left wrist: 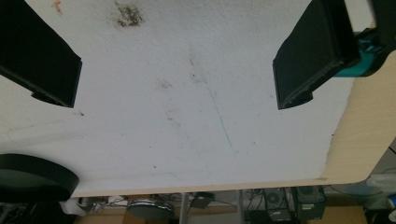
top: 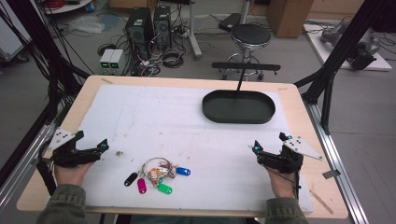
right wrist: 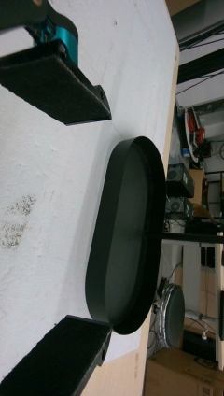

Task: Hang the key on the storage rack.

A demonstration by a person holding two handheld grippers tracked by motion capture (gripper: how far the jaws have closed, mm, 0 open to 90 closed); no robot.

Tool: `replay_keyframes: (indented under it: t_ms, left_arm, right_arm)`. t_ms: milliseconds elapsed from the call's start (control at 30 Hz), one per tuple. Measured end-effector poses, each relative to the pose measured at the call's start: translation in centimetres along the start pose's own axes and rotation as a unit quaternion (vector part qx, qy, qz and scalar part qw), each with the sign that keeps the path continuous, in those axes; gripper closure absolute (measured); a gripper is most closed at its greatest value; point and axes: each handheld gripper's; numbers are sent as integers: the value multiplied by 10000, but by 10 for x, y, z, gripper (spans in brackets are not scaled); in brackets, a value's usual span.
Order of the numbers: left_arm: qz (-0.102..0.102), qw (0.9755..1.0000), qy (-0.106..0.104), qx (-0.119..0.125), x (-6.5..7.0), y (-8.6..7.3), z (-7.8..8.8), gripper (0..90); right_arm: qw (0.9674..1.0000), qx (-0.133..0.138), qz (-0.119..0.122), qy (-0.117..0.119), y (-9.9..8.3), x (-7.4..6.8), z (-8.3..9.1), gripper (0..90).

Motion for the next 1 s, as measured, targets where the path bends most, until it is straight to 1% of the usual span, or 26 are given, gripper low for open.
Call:
replay_keyframes:
  t_ms: [100, 167, 233, 333, 367, 433, 533, 667, 700, 733, 767, 800, 1000]
  left_arm:
    - [9, 10000, -2, 14, -1, 0, 0, 17]
    - [15, 10000, -10, 15, -1, 0, 1, 17]
    - [28, 10000, -17, 32, -1, 0, 1, 17]
    - [71, 9999, -73, 40, 0, 0, 1, 17]
    - [174, 9996, -202, 70, -1, 1, 0, 17]
    - [156, 9996, -233, 82, 0, 1, 0, 17]
    - [129, 9996, -253, 35, 1, 1, 0, 17]
    - [112, 9994, -330, 39, 4, 3, -1, 17]
    - [52, 9995, -323, 13, 6, 3, -2, 17]
    - [52, 9995, -323, 13, 6, 3, -2, 17]
    - [42, 9994, -355, -5, 7, 3, -2, 17]
    - [92, 9990, -443, 29, 9, 4, -3, 17]
    - [81, 9983, -569, 57, 14, 6, -4, 17]
  right_arm:
    - [10000, 11, 53, 4, 0, 0, -1, 4]
    - [10000, -19, 26, 13, 0, -1, 0, 4]
    - [10000, 17, 45, 13, 0, 0, -1, 4]
    - [10000, 10, 53, 22, 0, -1, 0, 4]
    - [10000, 22, 69, 18, 0, -1, 0, 4]
    - [10000, 29, 80, -7, 0, -2, 0, 4]
    - [10000, 17, 94, -27, 0, 0, -1, 4]
    - [10000, -6, 66, -10, 0, -1, 0, 4]
    - [10000, 17, 96, -1, 0, -1, -1, 4]
    - [9999, 13, 113, 3, 0, -1, -1, 4]
    - [10000, -19, 86, 16, -1, -2, -1, 4]
    - [9999, -21, 127, 18, -1, -2, -2, 4]
    - [9999, -25, 166, 33, -1, -3, -2, 4]
Point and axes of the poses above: each handheld gripper's, and its own axes: z roughly backward along the jaws, y roughly out of its top, x roughly to its right, and after that the axes turned 11 degrees about -y, right-handed
